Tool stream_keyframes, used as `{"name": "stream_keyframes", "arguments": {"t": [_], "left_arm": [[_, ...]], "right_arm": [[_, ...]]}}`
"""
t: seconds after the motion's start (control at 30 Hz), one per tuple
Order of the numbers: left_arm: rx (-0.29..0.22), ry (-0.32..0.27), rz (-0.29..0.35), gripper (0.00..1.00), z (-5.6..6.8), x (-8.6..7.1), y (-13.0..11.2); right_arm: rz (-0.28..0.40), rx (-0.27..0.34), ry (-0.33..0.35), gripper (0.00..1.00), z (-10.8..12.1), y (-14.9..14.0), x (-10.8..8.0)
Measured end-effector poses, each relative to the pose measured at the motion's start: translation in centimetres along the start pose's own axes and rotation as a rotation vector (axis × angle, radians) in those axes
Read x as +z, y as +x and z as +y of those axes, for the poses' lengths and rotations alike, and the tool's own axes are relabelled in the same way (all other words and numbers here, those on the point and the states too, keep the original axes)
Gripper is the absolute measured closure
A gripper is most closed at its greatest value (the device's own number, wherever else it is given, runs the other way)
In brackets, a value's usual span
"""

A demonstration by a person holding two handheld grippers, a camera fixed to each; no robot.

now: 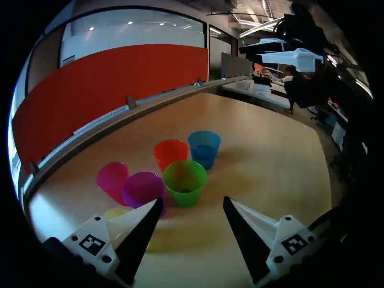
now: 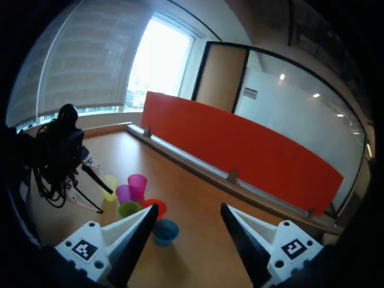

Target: Pour water

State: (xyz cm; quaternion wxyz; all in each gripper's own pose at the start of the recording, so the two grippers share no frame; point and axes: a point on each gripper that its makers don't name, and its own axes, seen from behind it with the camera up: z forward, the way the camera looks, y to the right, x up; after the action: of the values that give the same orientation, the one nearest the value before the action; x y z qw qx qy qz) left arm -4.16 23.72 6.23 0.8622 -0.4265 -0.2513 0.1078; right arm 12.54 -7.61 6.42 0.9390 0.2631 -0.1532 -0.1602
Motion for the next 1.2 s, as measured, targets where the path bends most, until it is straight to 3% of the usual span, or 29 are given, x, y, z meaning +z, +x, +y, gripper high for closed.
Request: {"name": "stream_keyframes", "arguments": {"t": [0.6,1.2], "left_arm": [[0.007,-0.015,-0.096,0.07,-0.1,3.1,-1.2],[0.026,-0.004,-0.096,0.07,-0.6,5.1,-0.2]], "right_arm": [[-0.001,0.004,0.001,0.0,0.9,-0.9,0.5],[-0.005,0.008,-0.012,0.0,2.0,-1.4,0.3]]}}
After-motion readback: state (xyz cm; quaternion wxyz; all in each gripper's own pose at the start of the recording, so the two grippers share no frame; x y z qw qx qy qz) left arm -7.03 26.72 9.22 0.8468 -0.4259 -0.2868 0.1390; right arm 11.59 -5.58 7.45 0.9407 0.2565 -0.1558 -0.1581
